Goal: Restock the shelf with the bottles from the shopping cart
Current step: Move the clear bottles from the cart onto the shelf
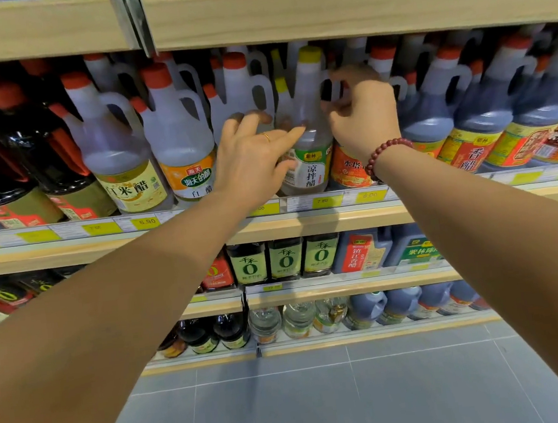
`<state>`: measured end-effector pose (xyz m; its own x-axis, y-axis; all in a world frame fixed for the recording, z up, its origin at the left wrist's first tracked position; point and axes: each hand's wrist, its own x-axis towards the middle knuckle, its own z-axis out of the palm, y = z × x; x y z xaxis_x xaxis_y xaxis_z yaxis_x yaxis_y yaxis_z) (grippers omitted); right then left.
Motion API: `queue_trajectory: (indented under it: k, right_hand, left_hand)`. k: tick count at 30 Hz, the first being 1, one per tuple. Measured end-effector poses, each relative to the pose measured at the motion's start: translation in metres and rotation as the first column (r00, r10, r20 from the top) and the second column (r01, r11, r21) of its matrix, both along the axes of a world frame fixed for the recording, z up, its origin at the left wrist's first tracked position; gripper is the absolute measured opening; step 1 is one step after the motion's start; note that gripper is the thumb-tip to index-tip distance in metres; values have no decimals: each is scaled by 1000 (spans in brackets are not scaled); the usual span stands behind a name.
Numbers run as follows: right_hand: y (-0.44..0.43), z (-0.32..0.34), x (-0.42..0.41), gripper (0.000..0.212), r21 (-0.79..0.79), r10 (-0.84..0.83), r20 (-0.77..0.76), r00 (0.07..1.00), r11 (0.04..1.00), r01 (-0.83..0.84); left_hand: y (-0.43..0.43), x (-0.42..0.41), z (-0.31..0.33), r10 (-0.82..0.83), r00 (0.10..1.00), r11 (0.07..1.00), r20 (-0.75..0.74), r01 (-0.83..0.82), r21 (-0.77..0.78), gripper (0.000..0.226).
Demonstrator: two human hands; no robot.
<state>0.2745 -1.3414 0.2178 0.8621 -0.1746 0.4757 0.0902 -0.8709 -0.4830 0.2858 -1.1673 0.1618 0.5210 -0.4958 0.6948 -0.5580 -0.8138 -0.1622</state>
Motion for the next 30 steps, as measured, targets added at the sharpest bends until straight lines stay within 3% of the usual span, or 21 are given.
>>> queue_trajectory:
  k: [6, 10, 16, 19, 22, 26, 30]
  right_hand:
    - [0, -6, 1, 25, -70, 37, -114, 993, 997, -46]
    - [1, -2, 1, 40, -125, 9, -178, 984, 992, -32]
    - [7, 3, -12, 38, -156, 10, -244, 970, 987, -49]
    - [20, -8, -33, 47, -126, 85, -71, 994, 988, -93]
    - [43, -18, -46, 48, -130, 276, 82, 958, 956, -264]
    - [87, -19, -40, 47, -99, 413, 35, 910, 907, -408]
    - [131, -14, -26, 55, 70, 465, -46, 884, 885, -461]
  left_hand:
    - [-1, 2, 14, 75, 996, 985, -58, -64, 162, 48]
    - [-3, -2, 11, 101, 978, 985, -182, -73, 155, 49]
    - [4, -12, 14, 126, 962, 969, -241, -68, 237, 67]
    - [27, -25, 8, 74, 965, 989, -253, -38, 144, 66]
    - [64, -34, 0, 0, 974, 1000, -226, -1, -1, 61]
    - [121, -40, -3, 52, 970, 992, -238, -78, -99, 54]
    - [175, -41, 0, 160, 925, 936, -345, -253, -246, 55]
